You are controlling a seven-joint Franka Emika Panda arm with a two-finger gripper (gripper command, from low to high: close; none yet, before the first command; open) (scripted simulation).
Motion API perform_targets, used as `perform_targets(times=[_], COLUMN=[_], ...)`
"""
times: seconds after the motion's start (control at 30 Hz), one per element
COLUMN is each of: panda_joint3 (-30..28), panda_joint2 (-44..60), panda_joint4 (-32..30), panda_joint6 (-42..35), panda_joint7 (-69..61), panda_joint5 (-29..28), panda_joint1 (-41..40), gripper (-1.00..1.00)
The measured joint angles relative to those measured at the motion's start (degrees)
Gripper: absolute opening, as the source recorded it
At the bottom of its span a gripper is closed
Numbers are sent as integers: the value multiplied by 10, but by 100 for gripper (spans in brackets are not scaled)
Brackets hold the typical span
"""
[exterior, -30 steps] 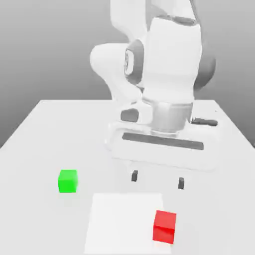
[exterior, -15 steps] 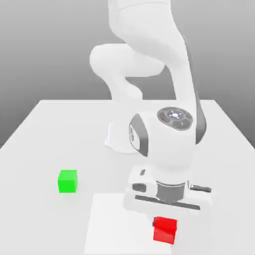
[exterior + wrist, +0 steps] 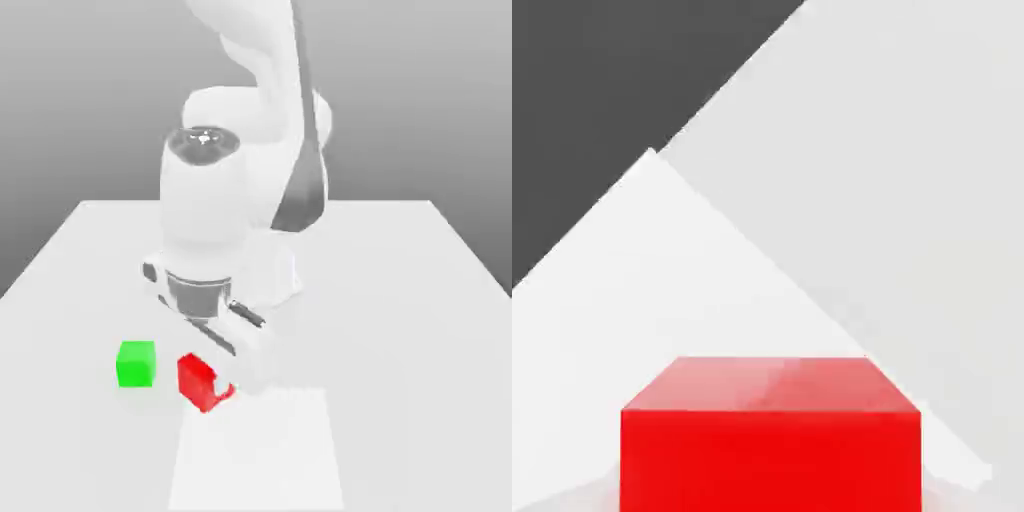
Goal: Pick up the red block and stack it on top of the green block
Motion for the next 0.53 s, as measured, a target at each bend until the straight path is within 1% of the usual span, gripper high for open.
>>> perform_targets(times=[0.13,0.2,0.27,0.43,0.47,0.53], panda_joint3=[-35,-53,-63,-67,-67,-67], panda_joint2=[-71,-92,-71,26,40,40], panda_joint4=[-63,-92,-104,-104,-103,-103], panda_joint6=[-3,8,42,139,153,153], panda_joint7=[88,127,146,143,140,140], panda_joint5=[15,24,28,43,48,48], panda_joint1=[-63,-99,-117,-117,-115,-115], gripper=[-100,-100,-100,-100,100,100])
